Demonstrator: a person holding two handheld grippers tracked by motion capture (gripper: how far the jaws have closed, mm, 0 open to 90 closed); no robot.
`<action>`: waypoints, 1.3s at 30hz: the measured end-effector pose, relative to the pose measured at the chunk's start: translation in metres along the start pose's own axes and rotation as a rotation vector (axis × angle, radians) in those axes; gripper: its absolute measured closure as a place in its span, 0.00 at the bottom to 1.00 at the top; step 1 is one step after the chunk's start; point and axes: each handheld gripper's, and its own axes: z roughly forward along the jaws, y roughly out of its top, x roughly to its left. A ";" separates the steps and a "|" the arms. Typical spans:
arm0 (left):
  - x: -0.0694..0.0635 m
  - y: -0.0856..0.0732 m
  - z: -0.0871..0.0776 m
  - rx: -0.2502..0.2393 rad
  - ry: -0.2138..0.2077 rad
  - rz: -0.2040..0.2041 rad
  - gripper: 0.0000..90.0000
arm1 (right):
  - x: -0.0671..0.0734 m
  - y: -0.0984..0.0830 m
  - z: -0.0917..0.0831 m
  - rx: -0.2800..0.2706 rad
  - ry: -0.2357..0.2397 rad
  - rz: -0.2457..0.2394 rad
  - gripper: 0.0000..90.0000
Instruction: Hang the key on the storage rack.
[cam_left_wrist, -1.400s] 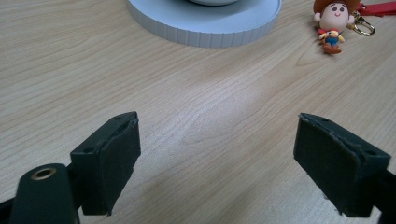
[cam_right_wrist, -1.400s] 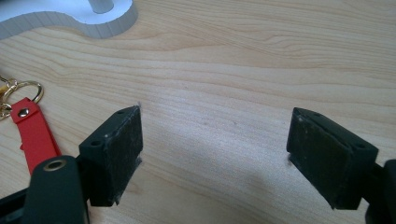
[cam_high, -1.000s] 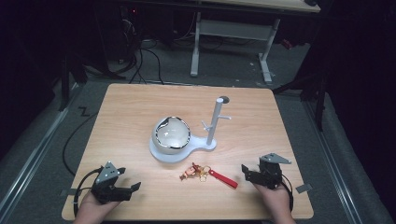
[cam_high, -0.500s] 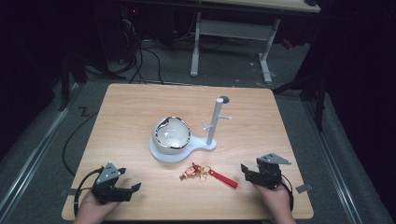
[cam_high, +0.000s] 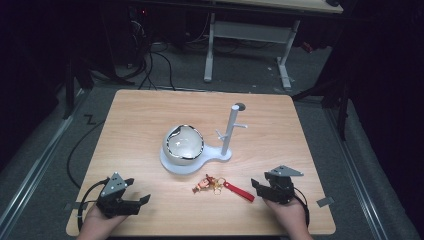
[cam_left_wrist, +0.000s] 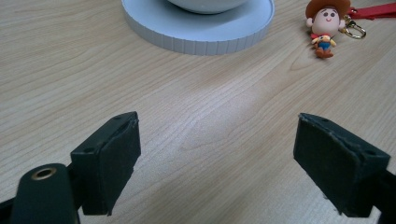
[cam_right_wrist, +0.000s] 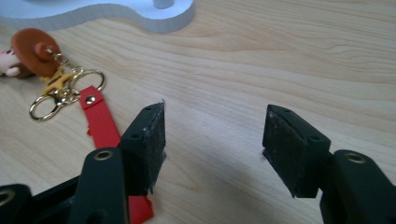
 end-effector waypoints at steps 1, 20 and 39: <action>0.000 0.000 0.000 0.004 -0.001 0.003 0.17 | 0.002 0.000 0.001 0.007 0.017 -0.009 0.46; -0.001 -0.001 0.001 0.012 -0.007 0.002 0.17 | 0.031 0.033 0.014 0.305 0.105 -0.194 0.42; 0.000 -0.001 0.001 0.013 -0.007 0.002 0.17 | 0.054 0.057 0.025 0.663 0.097 -0.371 0.44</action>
